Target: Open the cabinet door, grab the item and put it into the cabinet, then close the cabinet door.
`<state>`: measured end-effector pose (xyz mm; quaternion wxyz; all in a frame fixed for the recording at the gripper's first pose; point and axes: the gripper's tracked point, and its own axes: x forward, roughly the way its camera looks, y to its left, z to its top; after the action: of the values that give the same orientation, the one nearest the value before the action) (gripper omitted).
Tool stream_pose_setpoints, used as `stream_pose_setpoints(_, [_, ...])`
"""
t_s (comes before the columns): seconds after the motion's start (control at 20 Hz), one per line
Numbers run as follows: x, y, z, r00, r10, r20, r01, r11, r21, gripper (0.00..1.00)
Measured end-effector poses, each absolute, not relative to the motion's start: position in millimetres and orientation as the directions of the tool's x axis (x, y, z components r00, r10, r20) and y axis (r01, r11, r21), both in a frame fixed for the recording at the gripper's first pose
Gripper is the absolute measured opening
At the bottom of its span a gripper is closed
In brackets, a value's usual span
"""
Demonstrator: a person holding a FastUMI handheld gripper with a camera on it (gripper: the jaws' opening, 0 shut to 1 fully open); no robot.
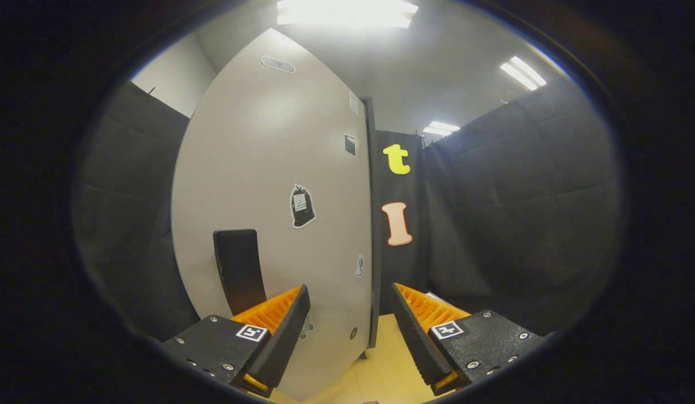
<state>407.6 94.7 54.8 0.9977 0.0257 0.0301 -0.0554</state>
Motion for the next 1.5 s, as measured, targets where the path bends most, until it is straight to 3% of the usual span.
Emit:
stream_pose_setpoints(0.7, [468, 182, 31, 0.989, 0.103, -0.105, -0.096, 0.993, 0.072, 0.93])
stream_pose_setpoints(1.05, [407, 178, 57, 0.985, 0.164, -0.055, -0.160, 0.984, 0.071, 0.93])
stream_pose_setpoints(1.5, [308, 143, 72, 0.994, 0.106, -0.007, -0.105, 0.993, 0.053, 0.93])
